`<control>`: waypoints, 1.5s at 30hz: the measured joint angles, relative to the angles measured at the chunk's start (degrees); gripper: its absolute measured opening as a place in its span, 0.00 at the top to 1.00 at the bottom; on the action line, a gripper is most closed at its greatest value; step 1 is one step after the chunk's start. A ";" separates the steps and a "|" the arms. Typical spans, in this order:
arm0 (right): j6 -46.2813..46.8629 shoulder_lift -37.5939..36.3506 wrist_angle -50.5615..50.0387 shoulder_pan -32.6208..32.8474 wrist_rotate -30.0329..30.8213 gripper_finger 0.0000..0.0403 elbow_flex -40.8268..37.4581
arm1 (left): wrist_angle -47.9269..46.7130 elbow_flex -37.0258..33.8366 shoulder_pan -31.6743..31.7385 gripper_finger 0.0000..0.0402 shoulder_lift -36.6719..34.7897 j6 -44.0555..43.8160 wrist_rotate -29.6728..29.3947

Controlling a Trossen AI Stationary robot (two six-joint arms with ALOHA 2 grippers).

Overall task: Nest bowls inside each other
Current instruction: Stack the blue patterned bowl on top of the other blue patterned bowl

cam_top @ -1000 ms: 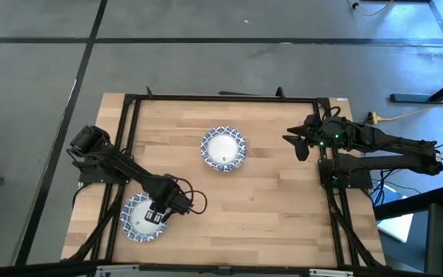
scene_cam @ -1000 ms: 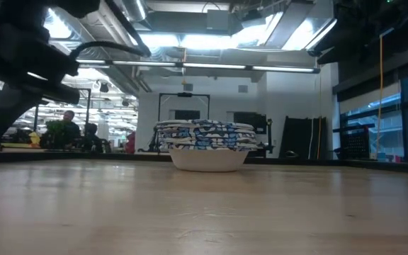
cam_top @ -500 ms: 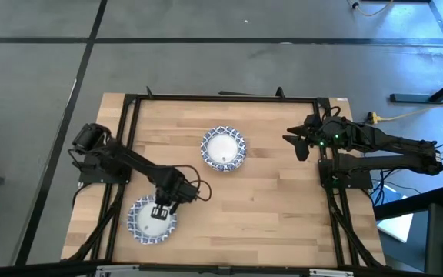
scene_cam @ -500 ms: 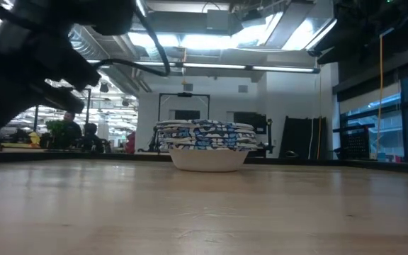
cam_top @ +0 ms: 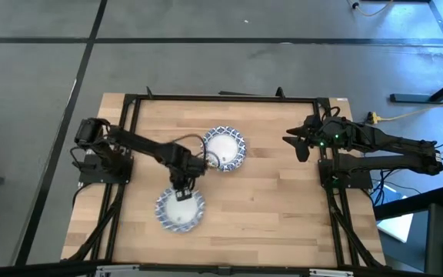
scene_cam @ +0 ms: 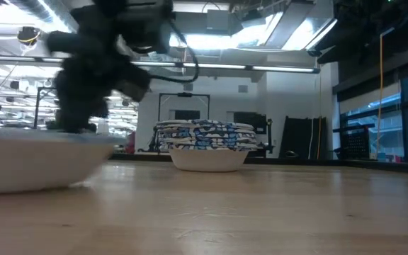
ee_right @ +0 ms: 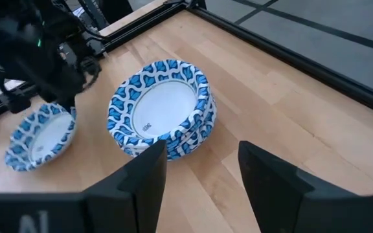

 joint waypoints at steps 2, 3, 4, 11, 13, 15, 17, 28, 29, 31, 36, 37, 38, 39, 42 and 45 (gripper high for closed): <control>0.00 0.00 0.00 0.00 0.00 0.52 0.00 | 4.07 -0.02 1.97 1.00 -1.49 -0.16 -0.01; 0.00 0.01 0.00 0.00 0.00 0.52 0.00 | 6.26 0.00 2.94 1.00 -2.50 -0.10 -0.01; 0.00 0.01 0.00 0.00 0.00 0.52 0.00 | 7.77 0.00 3.88 1.00 -3.68 -0.06 0.02; 0.15 0.00 -0.06 0.00 -0.44 0.52 0.00 | 14.20 0.00 11.11 1.00 -12.38 -1.25 0.07; 0.15 0.00 -0.04 -0.03 -0.42 0.52 0.01 | 16.35 0.02 13.53 1.00 -13.95 -3.45 -1.35; 0.11 0.00 -0.04 0.00 -0.42 0.52 0.02 | 17.59 0.02 16.42 1.00 -14.75 -5.86 -3.31; 0.16 0.01 -0.04 -0.01 -0.42 0.52 0.01 | 20.28 0.02 19.57 1.00 -14.62 -6.69 -4.09; 0.44 0.00 0.00 -0.01 -0.89 0.52 0.02 | 33.36 0.02 28.17 1.00 -14.10 -9.39 -0.11; 0.44 0.00 0.09 0.00 -0.87 0.52 0.02 | 33.41 0.02 28.24 1.00 -14.10 -9.71 -0.21; 0.44 0.00 0.48 -0.02 -0.87 0.52 0.02 | 33.26 0.03 28.26 1.00 -13.79 -10.04 -0.31; 0.44 0.04 1.51 -0.02 -0.87 0.52 0.02 | 33.14 0.06 28.22 1.00 -11.43 -10.60 -0.76; 0.44 0.04 1.59 -0.02 -0.87 0.52 0.02 | 32.87 0.09 28.36 1.00 -10.65 -10.62 -0.85; 0.44 0.04 1.66 0.00 -0.87 0.52 0.01 | 32.20 0.07 28.38 1.00 -9.81 -10.64 -0.98; 0.44 0.04 1.76 -0.02 -0.87 0.52 0.01 | 31.88 0.07 28.38 1.00 -8.90 -10.66 -1.01; 0.44 0.04 1.77 -0.02 -0.87 0.52 0.02 | 31.96 0.07 28.37 1.00 -6.29 -10.68 -0.54; 0.45 0.04 1.77 -0.02 -0.87 0.52 0.02 | 31.23 0.07 28.44 1.00 -4.31 -10.67 -0.37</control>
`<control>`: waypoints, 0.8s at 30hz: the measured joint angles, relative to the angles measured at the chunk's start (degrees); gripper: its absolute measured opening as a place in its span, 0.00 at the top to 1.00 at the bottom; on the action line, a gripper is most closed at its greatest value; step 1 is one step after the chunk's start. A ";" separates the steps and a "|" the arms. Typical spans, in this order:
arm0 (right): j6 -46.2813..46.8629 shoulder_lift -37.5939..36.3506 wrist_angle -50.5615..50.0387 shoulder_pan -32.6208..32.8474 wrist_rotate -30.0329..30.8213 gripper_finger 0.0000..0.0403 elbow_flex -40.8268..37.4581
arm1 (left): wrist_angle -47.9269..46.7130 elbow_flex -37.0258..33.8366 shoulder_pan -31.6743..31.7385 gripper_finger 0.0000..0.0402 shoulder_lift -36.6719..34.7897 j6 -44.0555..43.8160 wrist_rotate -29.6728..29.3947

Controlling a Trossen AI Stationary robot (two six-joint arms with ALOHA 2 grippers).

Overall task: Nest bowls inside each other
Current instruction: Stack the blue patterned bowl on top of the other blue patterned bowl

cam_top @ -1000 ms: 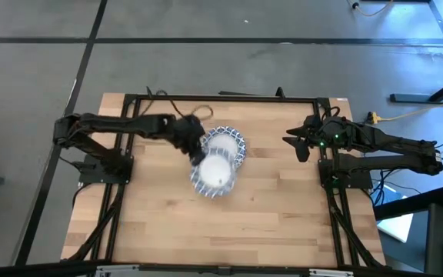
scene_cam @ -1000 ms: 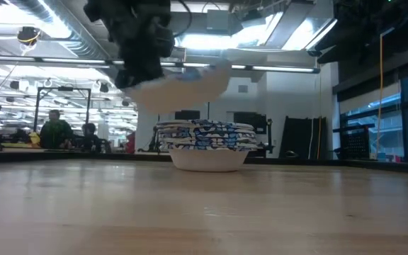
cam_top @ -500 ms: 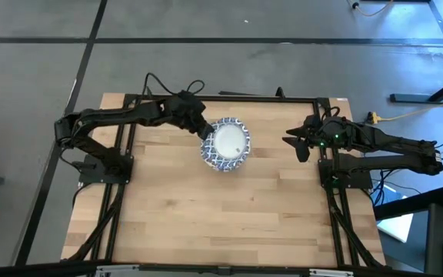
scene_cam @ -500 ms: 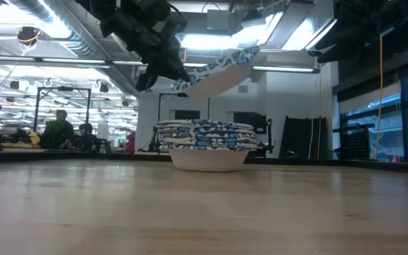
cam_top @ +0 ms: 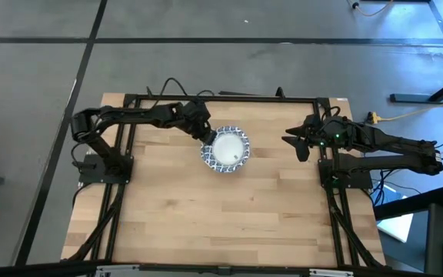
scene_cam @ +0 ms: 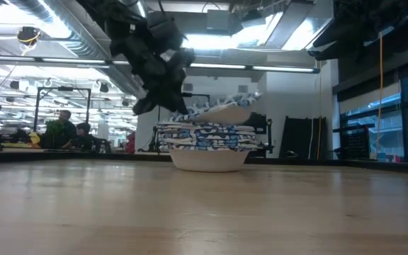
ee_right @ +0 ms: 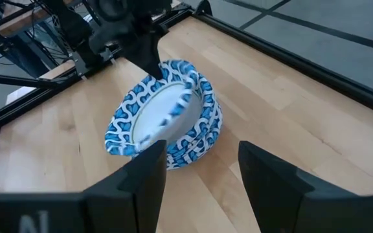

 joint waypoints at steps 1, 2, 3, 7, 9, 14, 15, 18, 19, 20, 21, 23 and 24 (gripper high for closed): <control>0.05 0.00 0.00 0.01 0.00 0.52 -0.02 | -0.48 0.00 0.13 1.00 0.41 0.00 0.10; 0.35 0.00 0.00 0.02 0.00 0.52 -0.02 | -1.47 0.00 0.32 1.00 0.58 0.00 0.12; 0.78 0.00 0.00 0.00 0.00 0.52 -0.02 | -2.75 0.00 0.46 1.00 0.68 0.01 0.07; 1.02 0.00 0.00 0.01 0.00 0.52 -0.01 | -6.85 -0.02 1.21 1.00 0.90 1.02 0.01; 1.01 0.00 -0.02 0.00 0.00 0.52 -0.02 | -6.20 -0.02 1.32 1.00 0.81 1.66 0.46; 0.99 0.00 -0.04 0.00 0.01 0.52 -0.02 | -1.75 -0.02 1.32 0.97 0.74 2.05 4.71; 0.99 0.00 -0.04 0.02 0.00 0.52 -0.02 | -0.93 -0.02 1.32 0.95 0.74 2.21 5.42; 0.95 0.00 -0.07 0.01 0.02 0.52 -0.02 | -0.06 -0.02 1.27 0.90 0.74 3.82 6.25; 0.92 0.00 -0.07 0.01 0.01 0.52 -0.01 | -0.05 -0.02 1.29 0.89 0.73 4.17 6.23; 0.76 0.00 -0.08 0.00 0.02 0.52 0.00 | -0.04 -0.02 1.32 0.86 0.72 4.54 6.22; 0.47 0.00 -0.11 0.00 0.00 0.52 0.00 | -0.04 -0.02 1.30 0.84 0.72 4.78 6.09; -0.24 0.00 -0.09 0.02 0.02 0.52 -0.01 | -0.04 -0.02 1.29 0.79 0.72 4.88 5.57; -0.28 0.00 -0.10 0.01 0.02 0.52 0.00 | -0.04 -0.02 1.29 0.77 0.72 4.99 5.28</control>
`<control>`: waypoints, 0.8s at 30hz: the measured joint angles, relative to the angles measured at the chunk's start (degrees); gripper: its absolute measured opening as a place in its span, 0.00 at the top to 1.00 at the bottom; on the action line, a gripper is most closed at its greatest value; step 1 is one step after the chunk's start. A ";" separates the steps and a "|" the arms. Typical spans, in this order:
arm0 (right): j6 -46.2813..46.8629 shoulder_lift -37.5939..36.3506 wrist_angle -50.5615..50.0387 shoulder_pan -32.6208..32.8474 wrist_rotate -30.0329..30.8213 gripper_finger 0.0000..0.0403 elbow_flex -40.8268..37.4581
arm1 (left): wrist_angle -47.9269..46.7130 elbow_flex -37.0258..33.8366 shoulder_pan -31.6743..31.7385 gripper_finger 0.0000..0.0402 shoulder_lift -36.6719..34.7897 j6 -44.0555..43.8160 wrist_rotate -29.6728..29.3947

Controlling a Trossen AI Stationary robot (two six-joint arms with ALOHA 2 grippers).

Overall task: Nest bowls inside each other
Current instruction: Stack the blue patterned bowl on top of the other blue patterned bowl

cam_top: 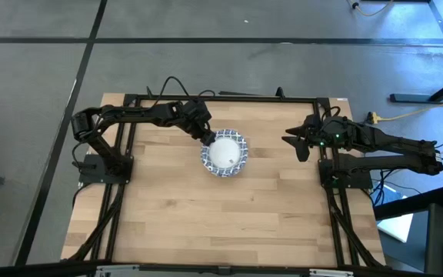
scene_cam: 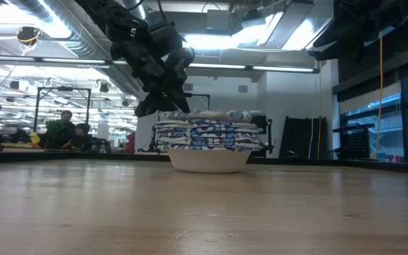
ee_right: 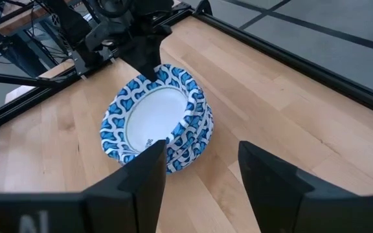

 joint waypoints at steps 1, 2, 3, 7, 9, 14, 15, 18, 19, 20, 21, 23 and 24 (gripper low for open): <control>0.00 0.00 -0.01 0.01 0.00 0.52 0.00 | 0.00 0.00 0.00 0.74 0.00 0.10 -0.53; -0.05 0.00 -0.01 0.01 0.00 0.52 -0.02 | 0.00 0.00 0.00 0.72 0.00 0.15 -1.01; -0.11 0.00 -0.01 0.01 0.00 0.52 -0.02 | 0.02 0.00 0.00 0.70 0.00 0.17 -1.17; -0.19 -0.02 -0.35 0.01 0.00 0.52 0.00 | 0.08 0.00 0.25 0.62 -0.02 0.19 -1.19; -0.19 -0.01 -0.49 -0.01 0.00 0.52 -0.01 | 0.09 0.00 0.51 0.60 -0.03 0.16 -1.97; -0.18 -0.02 -0.90 0.00 0.00 0.52 -0.01 | 0.11 0.00 0.53 0.60 -0.04 2.83 -6.76; -0.18 -0.02 -0.90 0.01 0.00 0.52 -0.01 | 0.11 0.00 0.52 0.60 -0.04 3.17 -7.40; -0.19 -0.02 -0.90 0.00 0.00 0.52 -0.01 | 0.11 0.00 0.52 0.60 -0.04 4.51 -9.74; -0.20 -0.02 -0.90 0.00 0.00 0.52 -0.01 | 0.11 0.01 0.52 0.60 -0.04 4.59 -10.61; -0.20 -0.02 -0.93 -0.01 0.00 0.52 0.00 | 0.08 0.07 0.53 0.60 -0.04 4.72 -11.29; -0.20 -0.02 -0.90 0.01 0.00 0.52 0.00 | -0.02 0.31 0.55 0.60 -0.04 5.21 -11.76; -0.24 -0.02 -0.93 0.01 0.00 0.52 -0.02 | -0.09 1.42 0.55 0.60 -0.04 6.11 -11.88; -0.30 -0.02 -0.94 0.01 0.00 0.52 -0.01 | -0.01 2.21 0.55 0.60 -0.04 6.22 -11.88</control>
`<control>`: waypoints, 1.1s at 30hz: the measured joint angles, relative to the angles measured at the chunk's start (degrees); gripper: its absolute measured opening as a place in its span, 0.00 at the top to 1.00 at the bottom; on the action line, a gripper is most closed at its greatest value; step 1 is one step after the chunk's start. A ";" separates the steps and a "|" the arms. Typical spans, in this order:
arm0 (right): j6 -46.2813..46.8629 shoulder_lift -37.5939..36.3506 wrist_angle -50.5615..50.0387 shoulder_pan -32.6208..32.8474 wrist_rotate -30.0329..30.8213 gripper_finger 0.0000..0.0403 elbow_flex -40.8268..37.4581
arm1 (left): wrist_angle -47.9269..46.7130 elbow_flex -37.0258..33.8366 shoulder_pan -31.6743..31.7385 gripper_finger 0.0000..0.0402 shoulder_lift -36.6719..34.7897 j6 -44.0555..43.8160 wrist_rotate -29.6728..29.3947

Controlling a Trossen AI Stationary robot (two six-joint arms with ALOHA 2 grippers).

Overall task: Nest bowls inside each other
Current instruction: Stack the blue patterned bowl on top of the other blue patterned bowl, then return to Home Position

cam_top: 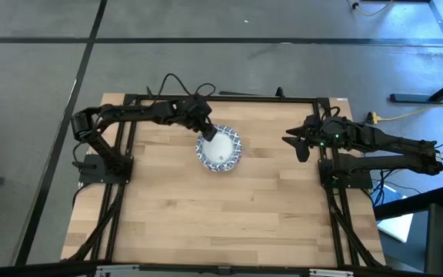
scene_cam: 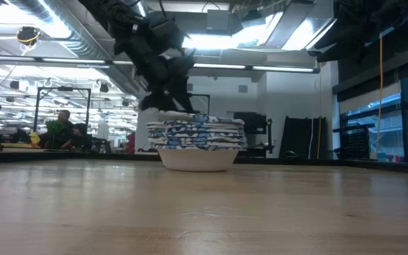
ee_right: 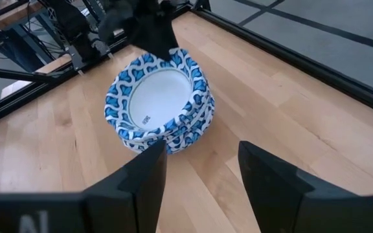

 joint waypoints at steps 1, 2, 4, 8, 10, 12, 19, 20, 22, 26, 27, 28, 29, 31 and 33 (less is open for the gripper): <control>-0.05 0.00 -0.12 -0.02 0.00 0.52 -0.01 | 0.06 0.80 0.00 0.60 0.00 0.48 0.00; -0.08 0.00 -0.25 -0.02 0.00 0.52 0.00 | 0.08 1.64 -0.01 0.60 0.00 1.19 0.00; -0.10 0.00 -0.49 0.00 0.00 0.52 0.01 | 0.14 3.15 0.00 0.60 -0.01 2.14 -0.22; -0.12 0.00 -0.58 -0.01 0.00 0.52 -0.01 | -2.10 5.24 0.07 0.60 -0.05 3.43 -0.50; -0.12 0.00 -0.78 -0.02 0.00 0.52 -0.01 | -4.65 5.46 0.05 0.60 -0.09 5.29 -1.92; -0.12 0.00 -1.14 0.00 0.00 0.52 -0.01 | -7.72 5.46 0.00 0.60 -0.09 6.40 -5.30; -0.33 -0.02 -1.32 -0.01 0.00 0.52 0.00 | -9.32 5.46 -0.85 0.60 -0.33 10.08 -15.47; -1.00 -0.02 -1.34 -0.01 0.01 0.52 0.00 | -8.77 5.44 -1.35 0.60 -0.71 10.32 -15.47; -1.55 -0.02 -1.34 0.00 0.02 0.52 0.01 | -6.19 5.48 -2.70 0.60 -1.41 10.42 -15.47; -2.66 -0.05 -1.39 -0.01 0.02 0.52 -0.01 | -3.73 5.47 -5.45 0.60 -5.09 11.99 -15.49; -2.91 -0.11 -1.45 0.00 0.02 0.52 -0.01 | -3.76 5.48 -6.05 0.60 -6.28 12.11 -15.70; -3.02 -0.15 -1.43 0.00 0.02 0.52 -0.01 | -3.57 5.48 -6.66 0.60 -7.53 12.45 -15.81; -3.13 -0.19 -1.43 -0.02 0.04 0.52 -0.01 | -3.61 5.46 -7.24 0.60 -8.75 12.91 -15.87; -4.31 -0.35 -1.41 0.00 0.56 0.52 -0.01 | -3.24 5.48 -8.51 0.60 -11.32 13.01 -15.93; -5.46 -0.72 -1.35 0.01 1.39 0.52 0.01 | -3.34 5.00 -9.87 0.60 -14.30 13.33 -16.21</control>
